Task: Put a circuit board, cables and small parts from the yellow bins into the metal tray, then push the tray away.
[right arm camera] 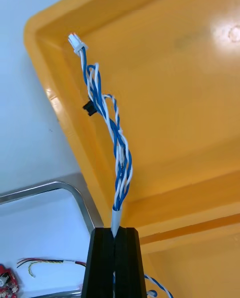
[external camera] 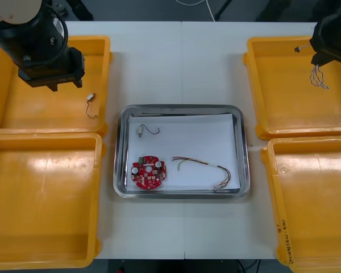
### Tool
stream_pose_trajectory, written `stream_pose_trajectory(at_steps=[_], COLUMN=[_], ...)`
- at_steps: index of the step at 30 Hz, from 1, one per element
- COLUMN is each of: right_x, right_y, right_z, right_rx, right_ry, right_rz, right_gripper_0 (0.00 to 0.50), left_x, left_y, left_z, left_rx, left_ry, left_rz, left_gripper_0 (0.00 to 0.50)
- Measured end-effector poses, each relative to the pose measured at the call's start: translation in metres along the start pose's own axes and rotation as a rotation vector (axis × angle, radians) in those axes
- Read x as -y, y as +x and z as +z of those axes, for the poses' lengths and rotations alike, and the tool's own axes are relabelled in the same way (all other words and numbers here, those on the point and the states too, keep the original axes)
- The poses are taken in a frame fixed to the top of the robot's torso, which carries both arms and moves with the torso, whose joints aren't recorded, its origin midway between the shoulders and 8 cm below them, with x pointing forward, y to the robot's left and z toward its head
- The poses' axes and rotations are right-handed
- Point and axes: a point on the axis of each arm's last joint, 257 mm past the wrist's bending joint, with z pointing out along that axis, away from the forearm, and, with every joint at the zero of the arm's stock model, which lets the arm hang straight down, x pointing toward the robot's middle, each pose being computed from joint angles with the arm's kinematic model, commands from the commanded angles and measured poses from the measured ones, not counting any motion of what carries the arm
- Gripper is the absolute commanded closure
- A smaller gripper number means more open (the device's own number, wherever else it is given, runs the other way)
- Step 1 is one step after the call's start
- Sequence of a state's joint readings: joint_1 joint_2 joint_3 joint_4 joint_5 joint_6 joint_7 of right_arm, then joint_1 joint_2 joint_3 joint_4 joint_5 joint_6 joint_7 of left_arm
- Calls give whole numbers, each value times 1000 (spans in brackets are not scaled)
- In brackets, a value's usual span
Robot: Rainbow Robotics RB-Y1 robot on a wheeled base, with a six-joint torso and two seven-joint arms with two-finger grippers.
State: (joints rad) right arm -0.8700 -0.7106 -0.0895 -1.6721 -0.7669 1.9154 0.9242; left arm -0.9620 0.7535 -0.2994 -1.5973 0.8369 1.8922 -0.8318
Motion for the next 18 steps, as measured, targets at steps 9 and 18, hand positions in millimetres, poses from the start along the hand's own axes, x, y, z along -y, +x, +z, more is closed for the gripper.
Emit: stream_pose_trajectory(at_steps=[9,18], right_x=[-48,-66], right_y=[36,63], right_z=[-2,4], right_rx=[-17,-60], right_ry=[-38,-61], right_rz=[-253,-586], right_gripper_0=[500,500], left_x=[-14,-26], left_y=[-14,-27], left_z=[-2,-4], left_rx=[21,66], left_ry=[8,50], left_rz=[65,110], left_gripper_0=[0,0])
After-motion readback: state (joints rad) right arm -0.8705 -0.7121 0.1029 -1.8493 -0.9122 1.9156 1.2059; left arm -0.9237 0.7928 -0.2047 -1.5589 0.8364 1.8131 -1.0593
